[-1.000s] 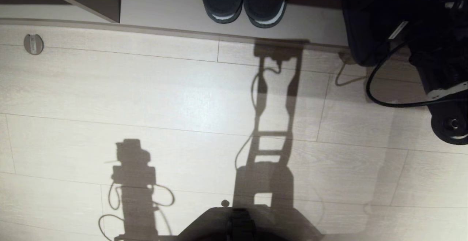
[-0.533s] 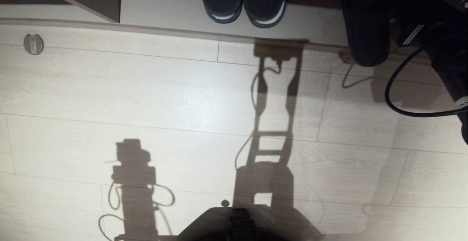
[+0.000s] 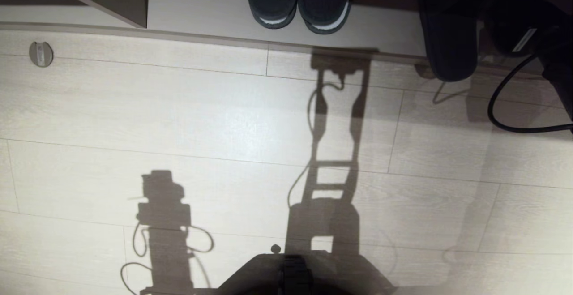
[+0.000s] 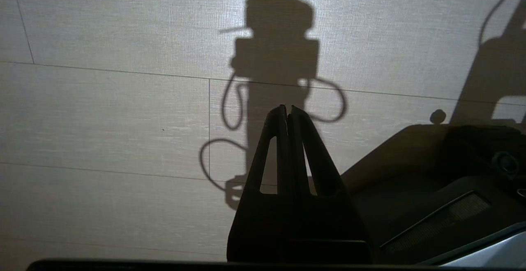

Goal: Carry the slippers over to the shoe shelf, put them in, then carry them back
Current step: Pick up the slippers in the shoe cabinet

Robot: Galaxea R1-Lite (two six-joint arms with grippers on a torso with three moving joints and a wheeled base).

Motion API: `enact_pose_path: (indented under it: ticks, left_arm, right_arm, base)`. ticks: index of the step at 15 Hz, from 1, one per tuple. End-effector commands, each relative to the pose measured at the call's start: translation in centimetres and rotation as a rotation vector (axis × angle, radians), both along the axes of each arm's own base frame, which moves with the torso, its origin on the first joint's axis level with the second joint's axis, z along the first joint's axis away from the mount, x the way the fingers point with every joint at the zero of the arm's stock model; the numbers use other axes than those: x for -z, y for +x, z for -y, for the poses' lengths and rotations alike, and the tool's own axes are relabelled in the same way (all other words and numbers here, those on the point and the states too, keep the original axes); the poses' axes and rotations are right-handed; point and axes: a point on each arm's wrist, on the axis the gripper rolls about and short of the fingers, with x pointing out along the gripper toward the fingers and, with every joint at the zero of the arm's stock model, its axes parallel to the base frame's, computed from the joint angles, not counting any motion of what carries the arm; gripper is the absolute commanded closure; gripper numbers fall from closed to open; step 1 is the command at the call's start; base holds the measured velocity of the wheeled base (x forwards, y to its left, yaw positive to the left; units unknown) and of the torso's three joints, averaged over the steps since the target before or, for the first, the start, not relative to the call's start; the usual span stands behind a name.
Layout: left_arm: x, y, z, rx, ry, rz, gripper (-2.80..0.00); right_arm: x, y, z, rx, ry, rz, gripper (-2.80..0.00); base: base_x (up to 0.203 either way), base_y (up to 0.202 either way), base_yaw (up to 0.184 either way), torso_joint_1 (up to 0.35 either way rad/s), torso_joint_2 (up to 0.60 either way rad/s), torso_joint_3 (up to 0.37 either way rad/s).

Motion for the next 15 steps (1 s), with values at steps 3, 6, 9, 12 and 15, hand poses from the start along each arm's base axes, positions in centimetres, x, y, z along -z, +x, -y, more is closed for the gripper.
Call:
enact_pose_path:
  ticks: [3,6,9,12,15]
  left_arm:
    - [0.0,0.0,0.0,-0.001,-0.001,-0.001,0.0]
    - [0.0,0.0,0.0,-0.001,-0.001,-0.001,0.0]
    - [0.0,0.0,0.0,-0.001,-0.001,-0.001,0.0]
    - [0.0,0.0,0.0,-0.001,-0.001,-0.002,0.0]
    - [0.0,0.0,0.0,-0.001,-0.001,-0.002,0.0]
  right_arm:
    - [2.9,2.8,0.6,0.007,0.003,-0.073,0.0]
    - [3.3,3.0,0.5,0.002,0.0,-0.067,0.0]
    - [3.0,2.3,0.4,-0.002,-0.002,-0.062,0.0]
    - [3.5,1.9,0.3,-0.009,-0.002,-0.077,0.0]
    - [3.0,1.6,0.2,-0.011,-0.003,-0.051,0.0]
  base:
    - [0.0,0.0,0.0,0.0,0.0,0.0]
    - [0.0,0.0,0.0,0.0,0.0,0.0]
    - [0.0,0.0,0.0,0.0,0.0,0.0]
    - [0.0,0.0,0.0,0.0,0.0,0.0]
    - [0.0,0.0,0.0,0.0,0.0,0.0]
